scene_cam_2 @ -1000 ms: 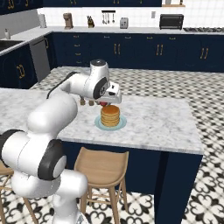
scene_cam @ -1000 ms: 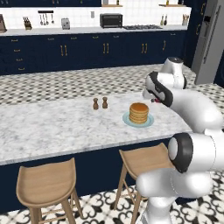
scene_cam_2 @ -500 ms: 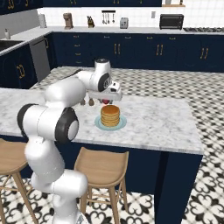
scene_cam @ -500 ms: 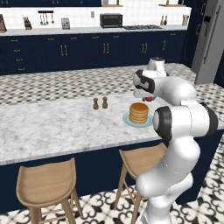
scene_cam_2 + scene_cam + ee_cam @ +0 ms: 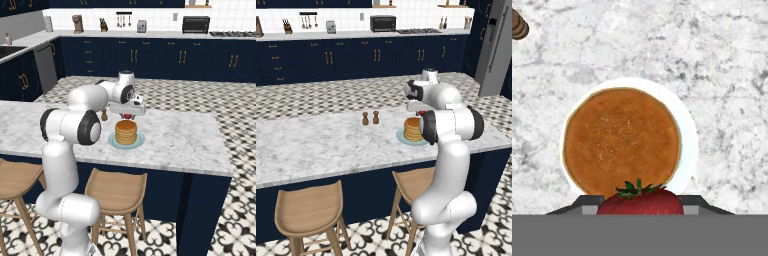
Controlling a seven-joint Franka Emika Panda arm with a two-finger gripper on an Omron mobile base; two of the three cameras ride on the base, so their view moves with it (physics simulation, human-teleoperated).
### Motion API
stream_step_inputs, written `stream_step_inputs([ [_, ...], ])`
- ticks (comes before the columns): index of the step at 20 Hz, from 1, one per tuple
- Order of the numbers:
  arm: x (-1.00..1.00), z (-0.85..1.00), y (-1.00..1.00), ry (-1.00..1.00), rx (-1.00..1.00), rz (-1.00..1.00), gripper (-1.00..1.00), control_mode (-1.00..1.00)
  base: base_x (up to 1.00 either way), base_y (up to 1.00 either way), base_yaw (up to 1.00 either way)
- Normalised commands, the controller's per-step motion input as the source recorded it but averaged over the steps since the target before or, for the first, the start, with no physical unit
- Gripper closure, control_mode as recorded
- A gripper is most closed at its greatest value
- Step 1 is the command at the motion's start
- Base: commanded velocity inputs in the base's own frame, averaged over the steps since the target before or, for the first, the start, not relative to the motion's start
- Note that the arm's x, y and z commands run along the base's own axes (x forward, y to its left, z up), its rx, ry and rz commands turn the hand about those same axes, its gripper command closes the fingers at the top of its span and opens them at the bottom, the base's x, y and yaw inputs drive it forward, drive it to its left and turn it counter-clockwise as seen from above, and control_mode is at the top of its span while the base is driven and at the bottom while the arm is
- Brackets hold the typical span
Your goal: Take the strawberry from the fridge and place it on top of the pancake, located on the dining counter.
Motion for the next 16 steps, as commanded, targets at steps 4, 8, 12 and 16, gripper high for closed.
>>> stream_step_inputs([
  [4,0.23,-0.37,0.04,0.04,0.0,0.0,1.0,-1.0,0.0,0.0,0.0],
  [8,-0.08,-0.05,0.13,0.0,0.0,0.0,1.0,-1.0,0.0,0.0,0.0],
  [12,0.05,-0.38,0.12,0.0,0.0,0.03,1.0,-1.0,0.0,0.0,0.0],
  [16,0.01,-0.38,0.02,0.0,0.0,0.04,1.0,-1.0,0.0,0.0,0.0],
])
